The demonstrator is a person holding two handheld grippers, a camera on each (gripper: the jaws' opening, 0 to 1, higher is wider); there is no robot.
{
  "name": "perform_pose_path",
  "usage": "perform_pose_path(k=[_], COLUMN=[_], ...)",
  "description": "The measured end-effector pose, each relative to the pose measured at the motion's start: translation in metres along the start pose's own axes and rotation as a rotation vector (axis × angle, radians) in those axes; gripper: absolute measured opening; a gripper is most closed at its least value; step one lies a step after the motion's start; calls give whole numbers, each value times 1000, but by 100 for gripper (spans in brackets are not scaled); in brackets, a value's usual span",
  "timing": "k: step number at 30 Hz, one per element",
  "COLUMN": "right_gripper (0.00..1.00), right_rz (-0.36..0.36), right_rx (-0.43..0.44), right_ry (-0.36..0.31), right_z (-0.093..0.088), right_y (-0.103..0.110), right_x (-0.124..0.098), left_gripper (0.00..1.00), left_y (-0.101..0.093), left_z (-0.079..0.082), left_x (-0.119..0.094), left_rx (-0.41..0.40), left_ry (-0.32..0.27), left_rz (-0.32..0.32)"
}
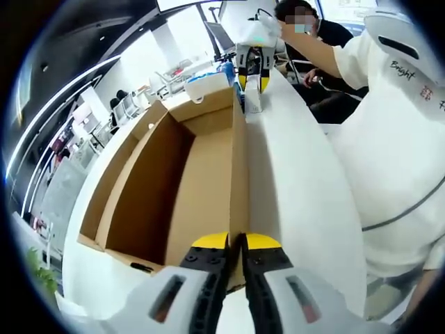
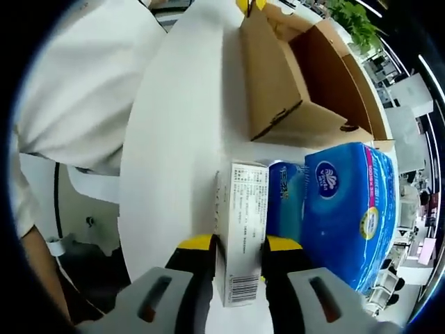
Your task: Operate the shoe box by opening the lid, removing the specified soft item, and placing it in the target area until the item is outside and the box remains undamaged.
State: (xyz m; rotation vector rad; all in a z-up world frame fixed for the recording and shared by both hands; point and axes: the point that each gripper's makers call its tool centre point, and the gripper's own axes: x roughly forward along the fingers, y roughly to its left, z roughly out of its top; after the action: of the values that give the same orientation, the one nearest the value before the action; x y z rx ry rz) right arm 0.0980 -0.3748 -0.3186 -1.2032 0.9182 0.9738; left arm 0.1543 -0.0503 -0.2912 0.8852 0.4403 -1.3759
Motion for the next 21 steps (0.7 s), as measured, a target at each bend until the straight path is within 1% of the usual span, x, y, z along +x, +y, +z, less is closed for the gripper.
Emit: perform_pose_path(k=[9, 12, 18, 21], right_gripper=[25, 25, 25, 24], right_rz=[-59, -76, -108, -130], right_rx=[-37, -36, -48, -52], right_ry=[-25, -34, -32, -61], right_z=[1, 2, 1, 6], right_y=[-6, -7, -8, -8], right_x=[-6, -10, -15, -20], left_gripper=[6, 6, 6, 6], left_y=[0, 0, 0, 0], left_z=[0, 0, 0, 0], left_x=[0, 0, 0, 0], left_rx=[1, 1, 2, 1], left_ry=[-1, -3, -5, -7], left_rz=[3, 3, 3, 3])
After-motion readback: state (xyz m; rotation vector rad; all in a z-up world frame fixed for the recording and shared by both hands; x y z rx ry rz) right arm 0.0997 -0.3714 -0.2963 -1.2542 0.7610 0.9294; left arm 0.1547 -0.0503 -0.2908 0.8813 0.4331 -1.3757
